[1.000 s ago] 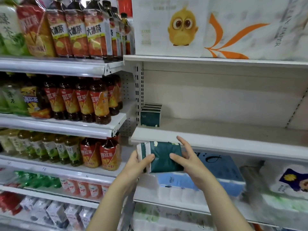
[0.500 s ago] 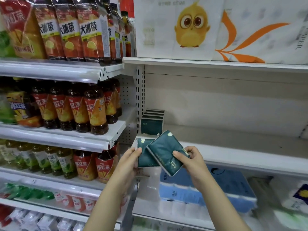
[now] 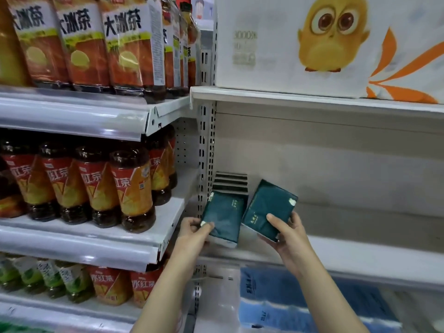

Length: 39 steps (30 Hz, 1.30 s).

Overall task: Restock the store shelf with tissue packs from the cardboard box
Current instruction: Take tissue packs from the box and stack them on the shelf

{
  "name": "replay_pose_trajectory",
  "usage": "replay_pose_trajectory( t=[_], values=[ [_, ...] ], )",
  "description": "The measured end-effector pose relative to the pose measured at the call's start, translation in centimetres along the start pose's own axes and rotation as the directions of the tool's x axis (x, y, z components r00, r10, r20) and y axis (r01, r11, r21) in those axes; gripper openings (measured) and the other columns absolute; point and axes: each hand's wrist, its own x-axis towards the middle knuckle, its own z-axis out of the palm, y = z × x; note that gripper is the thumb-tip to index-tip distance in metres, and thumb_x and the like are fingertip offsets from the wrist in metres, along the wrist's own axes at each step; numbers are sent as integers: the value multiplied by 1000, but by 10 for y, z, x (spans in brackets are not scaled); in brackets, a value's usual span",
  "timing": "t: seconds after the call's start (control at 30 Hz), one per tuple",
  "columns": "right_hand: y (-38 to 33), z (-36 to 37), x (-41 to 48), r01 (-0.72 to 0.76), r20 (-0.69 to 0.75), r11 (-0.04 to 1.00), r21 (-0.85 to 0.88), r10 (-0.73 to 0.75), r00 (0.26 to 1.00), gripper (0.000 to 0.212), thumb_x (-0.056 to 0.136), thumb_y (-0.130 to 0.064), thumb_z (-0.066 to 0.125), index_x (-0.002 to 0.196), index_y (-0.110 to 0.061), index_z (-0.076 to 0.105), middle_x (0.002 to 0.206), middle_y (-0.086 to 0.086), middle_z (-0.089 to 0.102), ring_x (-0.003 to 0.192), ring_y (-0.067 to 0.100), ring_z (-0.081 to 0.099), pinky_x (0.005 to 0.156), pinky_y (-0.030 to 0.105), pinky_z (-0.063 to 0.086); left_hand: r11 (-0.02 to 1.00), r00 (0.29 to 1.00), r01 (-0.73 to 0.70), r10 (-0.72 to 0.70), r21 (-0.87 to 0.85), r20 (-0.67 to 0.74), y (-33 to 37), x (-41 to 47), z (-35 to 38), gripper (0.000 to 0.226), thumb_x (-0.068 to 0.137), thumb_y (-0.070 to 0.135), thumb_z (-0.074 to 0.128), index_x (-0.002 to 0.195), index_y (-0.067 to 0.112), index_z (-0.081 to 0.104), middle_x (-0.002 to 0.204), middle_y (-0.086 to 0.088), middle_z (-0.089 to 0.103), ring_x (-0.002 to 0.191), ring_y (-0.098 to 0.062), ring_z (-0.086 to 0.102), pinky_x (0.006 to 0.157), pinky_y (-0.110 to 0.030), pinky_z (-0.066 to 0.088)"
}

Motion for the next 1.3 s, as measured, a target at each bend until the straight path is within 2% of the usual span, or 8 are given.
replay_pose_trajectory(
  t=[0.23,0.37,0.5,0.7,0.77,0.93,1.07,1.3],
  values=[
    [15,4,23,77,-35,997,-18,-78,996,65,84,6,65,136,-22,39,124,5,63,111,23,63,68,31,56,995,987,-96,90,40,135,2,14,0,90,87,-2,62,144,47,14,125,1,49,111,-10,54,74,-18,47],
    [19,9,27,105,-36,994,-25,-106,994,94,84,8,66,146,-43,16,128,3,58,115,25,61,67,34,59,990,988,-137,136,12,72,0,22,4,82,83,-8,60,138,45,30,135,-3,49,117,-15,53,78,-17,52],
    [21,12,29,106,-65,994,-38,-108,992,72,87,9,63,135,-32,29,127,9,58,114,31,61,64,32,58,990,989,-139,139,-8,40,-3,28,6,76,84,-8,59,136,40,32,135,-7,50,111,-9,54,67,-10,48],
    [28,11,27,58,-72,998,20,-57,996,59,88,6,62,128,-26,32,126,12,59,105,37,66,73,43,59,993,977,-84,98,-79,188,-5,32,7,104,87,-8,57,148,52,-1,155,9,26,134,-17,42,109,-36,37],
    [27,8,27,56,-67,998,34,-53,996,61,89,5,62,129,-27,31,124,12,59,99,35,69,70,42,60,993,972,-84,99,-78,214,-7,34,7,100,84,-11,60,144,55,16,151,7,35,131,-17,45,107,-42,42],
    [29,4,30,68,-72,997,32,-66,995,57,88,6,63,123,-28,33,125,12,59,99,32,69,69,42,59,990,988,-76,92,-122,123,-10,40,12,52,85,-10,63,108,32,42,119,-7,63,101,-14,63,65,-22,56],
    [32,2,31,89,-102,995,53,-84,991,59,88,5,63,125,-27,31,125,12,58,108,38,64,71,45,60,987,990,-114,122,-112,66,-10,42,7,38,84,-5,67,100,21,44,105,-8,70,85,-7,68,66,-20,54],
    [31,-6,36,135,-217,985,103,-110,970,65,87,4,64,131,-26,27,129,12,54,117,36,60,85,44,58,988,989,-146,147,-52,9,-12,49,2,41,81,-1,72,103,22,45,113,-8,62,98,-16,62,73,-21,52]
  ],
)
